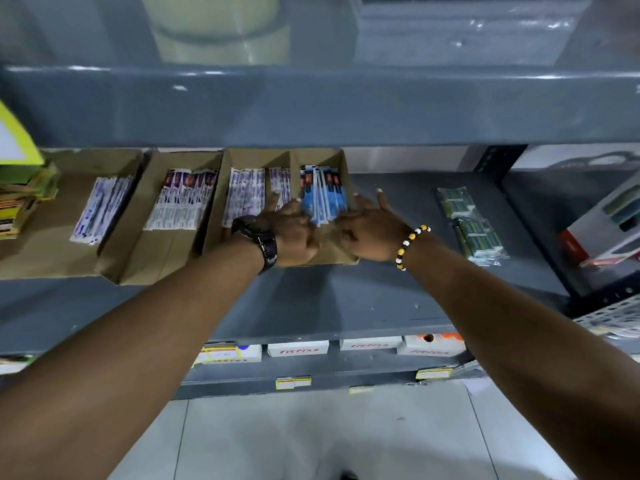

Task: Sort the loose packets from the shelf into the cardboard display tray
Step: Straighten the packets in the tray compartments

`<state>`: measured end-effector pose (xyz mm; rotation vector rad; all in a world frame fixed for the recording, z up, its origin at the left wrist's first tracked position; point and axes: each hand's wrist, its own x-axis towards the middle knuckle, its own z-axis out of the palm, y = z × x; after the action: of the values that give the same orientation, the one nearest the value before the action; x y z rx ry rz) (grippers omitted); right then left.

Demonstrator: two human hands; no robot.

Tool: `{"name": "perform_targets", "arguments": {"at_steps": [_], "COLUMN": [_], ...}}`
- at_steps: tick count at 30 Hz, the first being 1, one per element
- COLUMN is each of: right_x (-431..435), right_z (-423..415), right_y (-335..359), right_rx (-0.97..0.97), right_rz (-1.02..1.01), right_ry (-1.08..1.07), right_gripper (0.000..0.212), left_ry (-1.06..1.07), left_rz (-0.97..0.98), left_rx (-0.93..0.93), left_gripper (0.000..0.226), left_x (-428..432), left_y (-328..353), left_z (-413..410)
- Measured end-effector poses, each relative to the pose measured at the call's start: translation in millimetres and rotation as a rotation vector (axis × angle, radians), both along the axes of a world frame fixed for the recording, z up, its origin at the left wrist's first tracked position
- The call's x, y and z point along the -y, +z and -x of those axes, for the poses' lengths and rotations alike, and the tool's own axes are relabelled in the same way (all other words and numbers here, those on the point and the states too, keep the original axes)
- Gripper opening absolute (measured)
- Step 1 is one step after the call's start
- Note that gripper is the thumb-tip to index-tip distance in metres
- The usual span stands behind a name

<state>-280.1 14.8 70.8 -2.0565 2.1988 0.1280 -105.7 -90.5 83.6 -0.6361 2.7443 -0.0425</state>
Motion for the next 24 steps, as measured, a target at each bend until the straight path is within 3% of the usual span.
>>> {"name": "perform_targets", "arguments": {"at_steps": [4,9,13,16,24], "right_x": [7,17,22,23,24], "right_z": [7,11,9,10,15], "right_y": [-1,-7,-9,-8,-3], "right_rx": [-0.019,-0.095,-0.124,-0.139,-0.111], "right_rz": [-0.028,-0.061,-0.093,-0.08,-0.03], "right_ry": [0.01,0.024,0.014,0.022,0.029], "right_gripper": [0.049,0.052,0.054,0.06,0.06], "left_ry": [0.007,0.005,0.0,0.003,0.023], "left_rz": [0.042,0.052,0.057,0.046,0.048], "left_rx": [0.087,0.081,0.08,0.039,0.016], "left_gripper": [0.063,0.071,0.064,0.074,0.066], "left_x": [4,4,5,7,15], "left_y": [-8,-14,-12,-14,-19], "left_z": [10,18,23,22,16]}}
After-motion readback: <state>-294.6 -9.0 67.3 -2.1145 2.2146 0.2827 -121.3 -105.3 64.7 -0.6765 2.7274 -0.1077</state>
